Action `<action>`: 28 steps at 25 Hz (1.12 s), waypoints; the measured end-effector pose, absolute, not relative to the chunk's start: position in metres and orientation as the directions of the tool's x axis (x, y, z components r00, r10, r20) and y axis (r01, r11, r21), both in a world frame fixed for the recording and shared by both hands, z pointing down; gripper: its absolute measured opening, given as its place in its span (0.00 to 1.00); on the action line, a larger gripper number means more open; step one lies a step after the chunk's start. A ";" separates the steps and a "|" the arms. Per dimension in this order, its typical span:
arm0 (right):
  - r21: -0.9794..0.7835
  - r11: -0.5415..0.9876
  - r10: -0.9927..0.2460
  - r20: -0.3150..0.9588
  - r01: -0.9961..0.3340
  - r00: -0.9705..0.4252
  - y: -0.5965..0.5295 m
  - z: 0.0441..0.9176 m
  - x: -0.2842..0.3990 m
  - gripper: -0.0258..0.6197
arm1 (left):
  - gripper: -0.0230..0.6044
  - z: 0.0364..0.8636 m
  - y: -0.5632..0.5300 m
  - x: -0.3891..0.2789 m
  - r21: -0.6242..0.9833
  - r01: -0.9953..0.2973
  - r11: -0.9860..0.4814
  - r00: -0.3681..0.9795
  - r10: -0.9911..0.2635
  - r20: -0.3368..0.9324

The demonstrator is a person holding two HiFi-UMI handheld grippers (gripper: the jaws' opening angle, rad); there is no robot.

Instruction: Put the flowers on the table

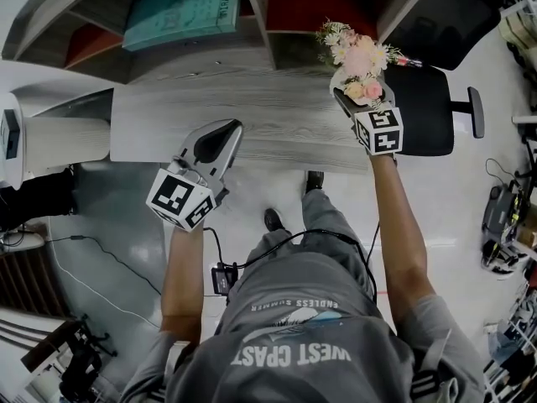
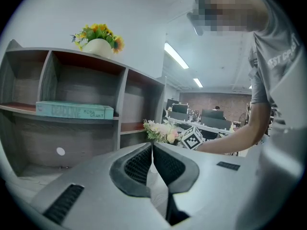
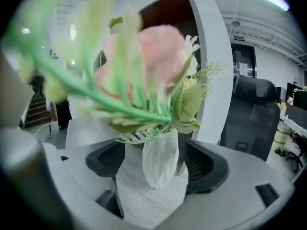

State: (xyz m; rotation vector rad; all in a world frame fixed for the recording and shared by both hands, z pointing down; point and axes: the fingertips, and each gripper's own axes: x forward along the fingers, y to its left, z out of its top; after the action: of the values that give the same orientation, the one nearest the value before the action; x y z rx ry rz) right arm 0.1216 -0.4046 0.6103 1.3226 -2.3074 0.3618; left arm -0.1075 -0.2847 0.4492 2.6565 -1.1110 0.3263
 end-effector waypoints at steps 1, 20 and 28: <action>-0.001 0.507 -0.746 0.501 -0.862 -0.439 -0.401 0.607 0.121 0.64 | 0.08 0.447 -0.283 -0.109 0.133 -0.720 -0.681 0.685 -0.667 0.294; -0.031 0.515 -0.787 0.378 -0.857 -0.487 -0.324 0.462 0.138 0.19 | 0.08 0.390 -0.237 -0.165 0.042 -0.742 -0.669 0.660 -0.719 0.217; 0.001 0.615 -0.752 0.301 -0.789 -0.586 -0.258 0.389 0.090 0.09 | 0.08 0.361 -0.202 -0.205 0.011 -0.767 -0.642 0.634 -0.754 0.172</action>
State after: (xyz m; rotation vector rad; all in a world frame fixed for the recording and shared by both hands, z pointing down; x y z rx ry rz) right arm 0.0899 -0.2580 0.3890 1.2552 -2.5700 0.1925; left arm -0.2050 -0.2018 0.3609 2.7642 -1.2893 0.2320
